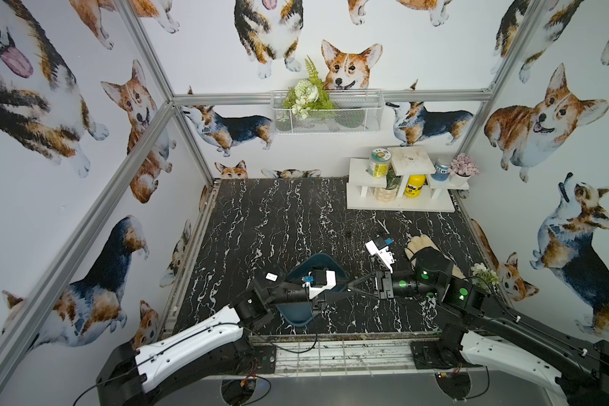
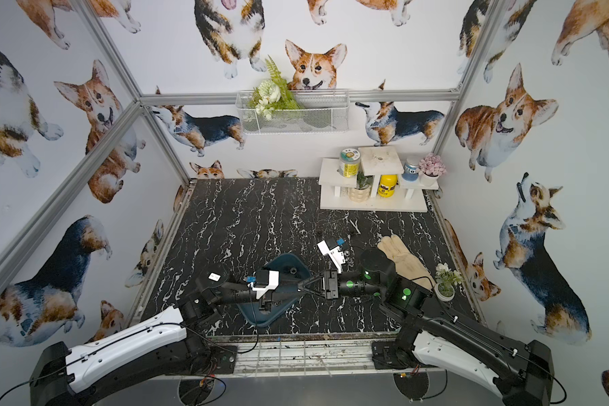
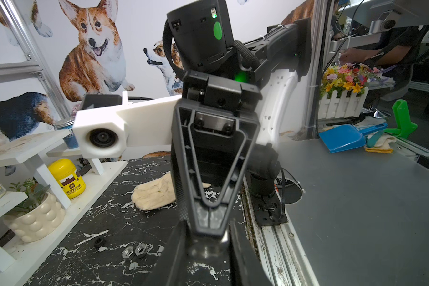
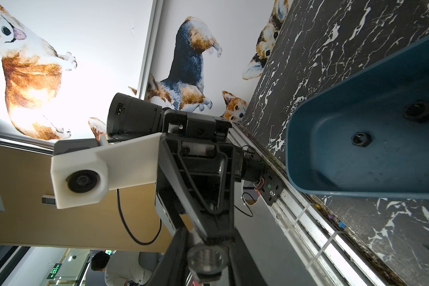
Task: Put the nuts on the desktop into the storage box
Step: Pick up the nut from the center of the board, then place the nut in the storage box.
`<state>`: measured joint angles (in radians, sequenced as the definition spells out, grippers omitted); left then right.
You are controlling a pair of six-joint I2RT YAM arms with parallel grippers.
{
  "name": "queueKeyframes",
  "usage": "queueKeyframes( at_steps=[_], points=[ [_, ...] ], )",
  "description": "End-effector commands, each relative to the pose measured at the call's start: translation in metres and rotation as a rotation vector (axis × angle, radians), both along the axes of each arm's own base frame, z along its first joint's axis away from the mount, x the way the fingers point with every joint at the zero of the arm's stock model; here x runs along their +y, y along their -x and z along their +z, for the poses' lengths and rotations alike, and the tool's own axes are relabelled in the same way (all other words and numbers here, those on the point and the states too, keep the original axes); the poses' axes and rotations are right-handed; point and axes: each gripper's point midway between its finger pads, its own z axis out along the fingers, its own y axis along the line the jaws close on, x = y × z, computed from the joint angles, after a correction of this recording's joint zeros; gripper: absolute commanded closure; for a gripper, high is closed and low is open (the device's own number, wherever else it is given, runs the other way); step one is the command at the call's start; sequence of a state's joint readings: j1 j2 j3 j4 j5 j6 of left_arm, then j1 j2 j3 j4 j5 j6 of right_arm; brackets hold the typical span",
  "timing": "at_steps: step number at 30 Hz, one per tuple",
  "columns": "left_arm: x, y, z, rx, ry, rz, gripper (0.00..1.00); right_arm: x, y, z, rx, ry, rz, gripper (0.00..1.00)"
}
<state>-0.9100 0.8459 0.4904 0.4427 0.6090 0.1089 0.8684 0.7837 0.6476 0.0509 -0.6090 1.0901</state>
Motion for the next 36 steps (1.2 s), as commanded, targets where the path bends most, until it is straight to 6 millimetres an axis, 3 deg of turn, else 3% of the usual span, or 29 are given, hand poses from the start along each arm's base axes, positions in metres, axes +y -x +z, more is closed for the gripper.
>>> queueKeyframes(
  at_steps=[1,5,10,15,21,24,28,33,36],
  points=[
    [-0.003,0.004,0.01,0.003,0.013,-0.032,0.85,0.0,-0.002,0.006,-0.035,-0.021,-0.01,0.59],
    [-0.008,-0.003,0.002,0.041,-0.046,-0.014,0.87,-0.001,-0.004,0.005,-0.043,-0.009,-0.026,0.31],
    [-0.003,-0.013,-0.011,0.095,-0.113,0.058,0.86,-0.008,-0.01,-0.001,-0.072,0.039,-0.079,0.15],
    [0.008,-0.033,-0.038,0.224,-0.281,0.161,0.86,-0.024,-0.026,-0.027,-0.119,0.199,-0.186,0.02],
    [0.039,-0.067,-0.068,0.446,-0.401,0.35,0.85,-0.041,-0.043,-0.041,-0.224,0.333,-0.278,0.0],
    [0.056,-0.088,-0.071,0.572,-0.414,0.441,0.85,-0.041,-0.046,-0.043,-0.254,0.35,-0.284,0.0],
    [0.066,-0.095,-0.092,0.697,-0.474,0.512,0.85,-0.04,-0.051,-0.056,-0.276,0.428,-0.269,0.0],
    [0.091,-0.11,-0.127,0.88,-0.618,0.744,0.89,-0.035,-0.057,-0.073,-0.278,0.512,-0.235,0.0],
    [0.101,-0.115,-0.139,0.933,-0.66,0.831,0.82,-0.029,-0.059,-0.076,-0.285,0.527,-0.207,0.0]
  ],
)
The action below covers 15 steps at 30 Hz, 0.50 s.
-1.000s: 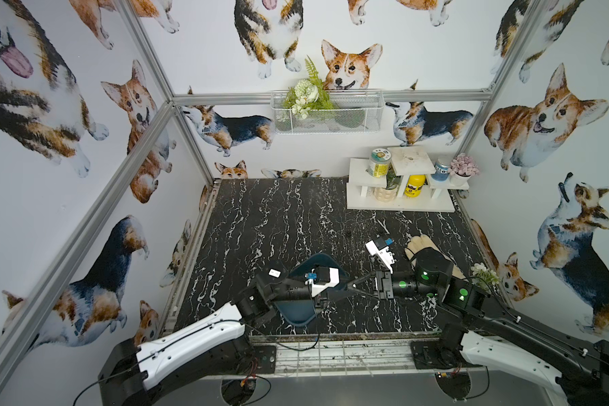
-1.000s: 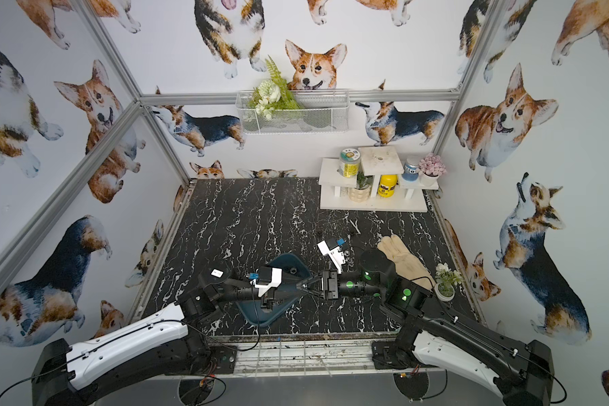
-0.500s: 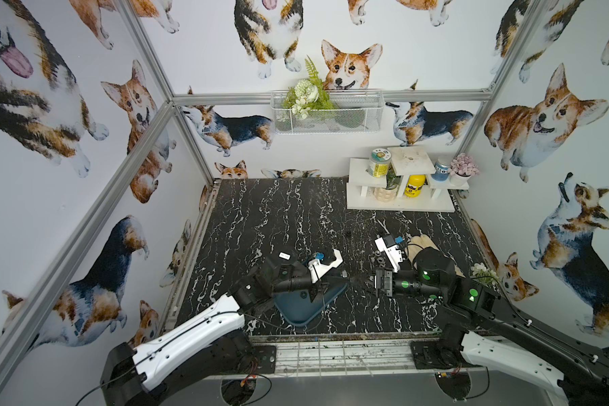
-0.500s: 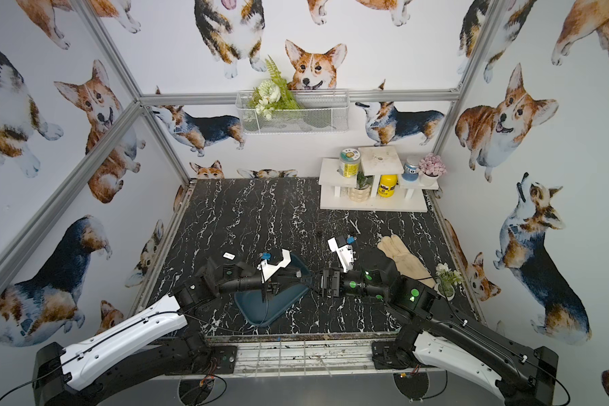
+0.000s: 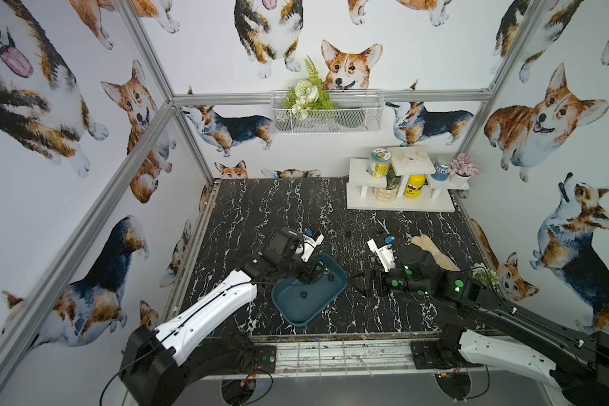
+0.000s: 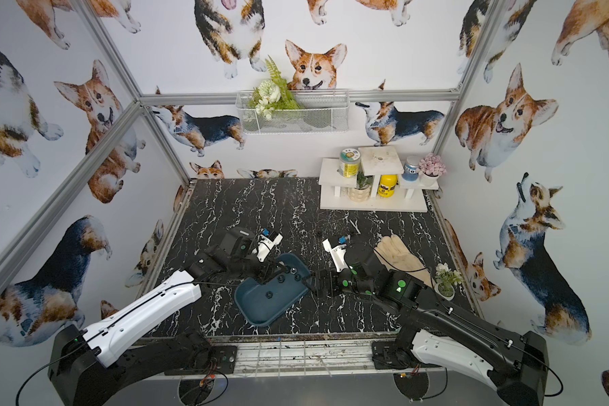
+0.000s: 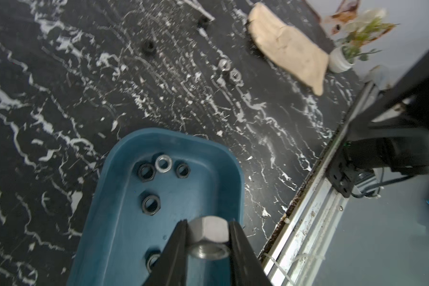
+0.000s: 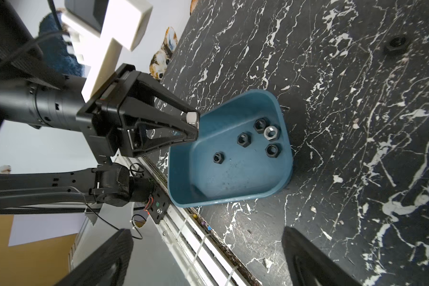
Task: Put the nuts on the desktop into the storage box
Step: Place the nut in the storage box.
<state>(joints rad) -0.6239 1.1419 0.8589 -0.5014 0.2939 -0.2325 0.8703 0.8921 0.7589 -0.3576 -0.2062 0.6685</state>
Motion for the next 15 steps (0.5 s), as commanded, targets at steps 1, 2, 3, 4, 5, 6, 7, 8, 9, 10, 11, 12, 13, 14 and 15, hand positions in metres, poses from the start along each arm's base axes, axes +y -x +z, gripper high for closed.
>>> queueKeyframes(
  at_steps=[1,2,3,4,5,6,7,8,9,10,11,12,13,14,15],
  points=[
    [0.025,-0.001,-0.021,0.092,-0.107,0.159,0.81,0.004,-0.004,-0.001,-0.035,0.043,0.029,0.0],
    [0.028,-0.002,-0.025,0.101,-0.116,0.188,0.81,0.005,-0.005,-0.002,-0.037,0.05,0.035,0.0],
    [0.031,-0.003,-0.028,0.107,-0.124,0.209,0.81,0.007,-0.006,-0.003,-0.036,0.055,0.039,0.0],
    [0.032,-0.004,-0.031,0.119,-0.13,0.231,0.81,0.008,-0.007,-0.004,-0.036,0.061,0.043,0.0],
    [0.033,-0.005,-0.034,0.131,-0.138,0.251,0.82,0.01,-0.008,-0.004,-0.036,0.063,0.049,0.0],
    [0.036,-0.009,-0.036,0.135,-0.149,0.288,0.84,0.012,-0.008,-0.005,-0.034,0.064,0.055,0.01],
    [0.041,-0.012,-0.039,0.141,-0.156,0.341,0.84,0.014,-0.008,-0.006,-0.031,0.063,0.06,0.01],
    [0.043,-0.013,-0.042,0.152,-0.145,0.38,0.84,0.015,-0.008,-0.006,-0.031,0.061,0.063,0.01],
    [0.042,-0.014,-0.044,0.159,-0.129,0.407,0.84,0.016,-0.008,-0.007,-0.029,0.058,0.066,0.02],
    [0.043,-0.015,-0.046,0.167,-0.118,0.437,0.84,0.017,-0.008,-0.008,-0.027,0.053,0.068,0.02],
    [0.046,-0.016,-0.049,0.179,-0.118,0.474,0.84,0.017,-0.008,-0.009,-0.024,0.051,0.067,0.01],
    [0.048,-0.017,-0.052,0.186,-0.125,0.493,0.84,0.017,-0.008,-0.009,-0.023,0.048,0.064,0.02],
    [0.049,-0.017,-0.055,0.194,-0.137,0.509,0.85,0.016,-0.008,-0.011,-0.021,0.048,0.061,0.02],
    [0.053,-0.017,-0.061,0.21,-0.156,0.535,0.86,0.016,-0.008,-0.012,-0.02,0.047,0.059,0.02],
    [0.055,-0.017,-0.065,0.221,-0.175,0.555,0.85,0.016,-0.008,-0.013,-0.018,0.048,0.056,0.02]
  ],
)
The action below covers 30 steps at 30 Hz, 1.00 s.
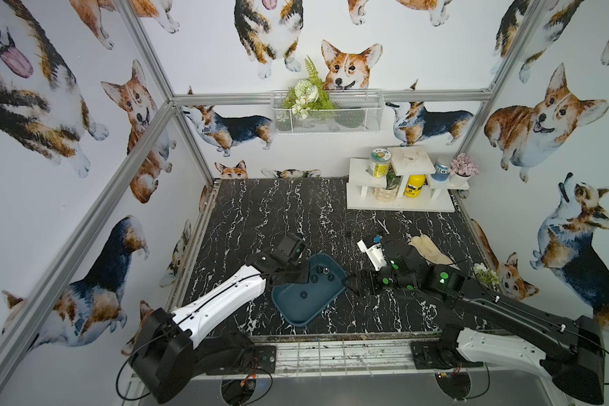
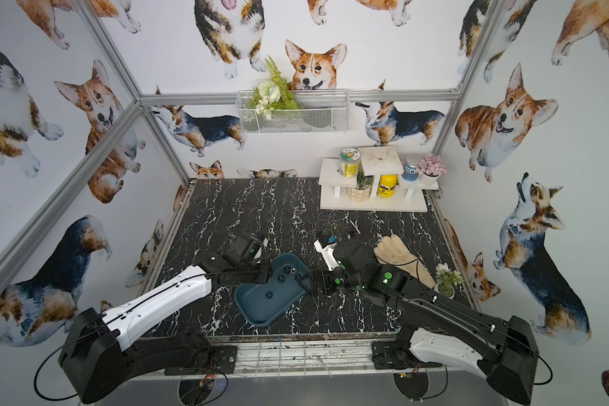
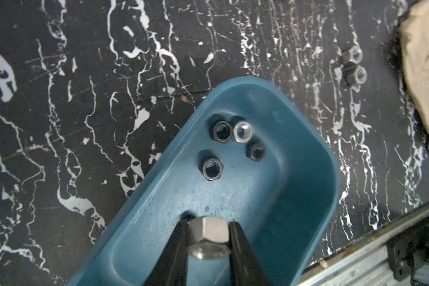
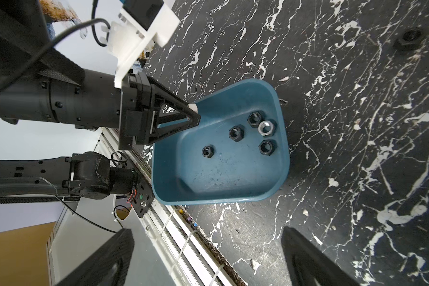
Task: Put the nuts on the desktop into the storage box
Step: Place the nut in the storage box.
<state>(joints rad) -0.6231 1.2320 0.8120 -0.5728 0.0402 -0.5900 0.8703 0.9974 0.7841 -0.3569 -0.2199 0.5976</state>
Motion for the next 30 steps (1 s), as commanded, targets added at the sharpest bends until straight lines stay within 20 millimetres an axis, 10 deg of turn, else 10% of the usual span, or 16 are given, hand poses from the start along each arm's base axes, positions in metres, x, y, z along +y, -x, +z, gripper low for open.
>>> queueKeyframes(
  at_steps=[1,19,30],
  points=[
    [0.012,-0.008,-0.011,0.028,-0.047,0.136,0.85,0.004,-0.002,0.005,-0.02,-0.033,0.005,0.02],
    [0.006,-0.002,-0.07,0.21,-0.103,0.23,0.78,-0.015,-0.012,-0.009,-0.03,0.02,-0.111,0.0],
    [-0.01,-0.003,-0.057,0.18,-0.078,0.17,0.57,-0.042,-0.028,-0.031,-0.033,0.124,-0.277,0.0]
  ],
)
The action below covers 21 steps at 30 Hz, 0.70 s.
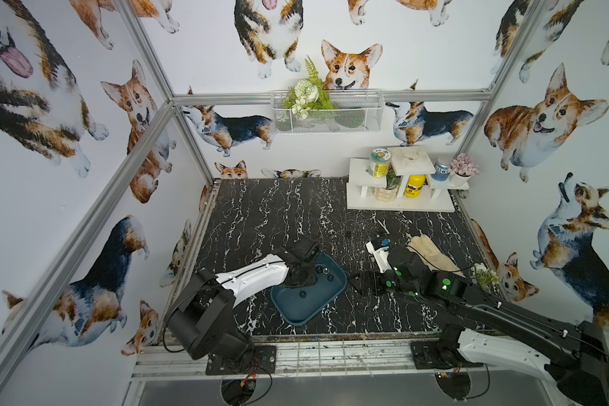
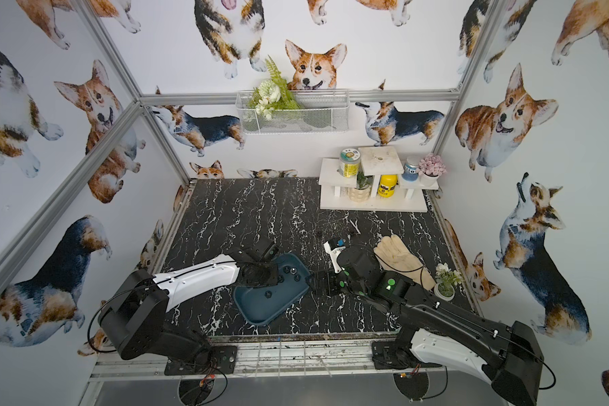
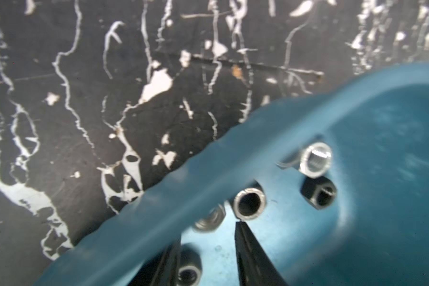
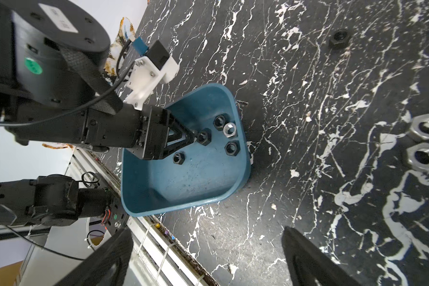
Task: Put the nuts on the desktop into the storage box
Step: Place the nut in the storage box, then pick up the nut from the center of the board.
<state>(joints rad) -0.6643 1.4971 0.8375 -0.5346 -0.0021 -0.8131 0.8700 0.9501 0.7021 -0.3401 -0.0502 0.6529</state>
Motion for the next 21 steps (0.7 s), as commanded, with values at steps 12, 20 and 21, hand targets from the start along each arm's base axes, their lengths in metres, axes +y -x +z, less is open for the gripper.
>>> queueKeyframes(
  at_steps=[12,20,21],
  points=[
    [-0.011,-0.018,0.073,-0.229,0.035,-0.113,0.51,-0.087,-0.047,-0.062,0.187,0.203,-0.477,0.0],
    [-0.037,-0.029,0.146,-0.536,0.202,-0.308,0.27,-0.126,-0.067,-0.09,0.268,0.341,-0.654,0.02],
    [-0.04,-0.03,0.153,-0.579,0.23,-0.315,0.2,-0.125,-0.072,-0.089,0.262,0.34,-0.65,0.03]
  ],
)
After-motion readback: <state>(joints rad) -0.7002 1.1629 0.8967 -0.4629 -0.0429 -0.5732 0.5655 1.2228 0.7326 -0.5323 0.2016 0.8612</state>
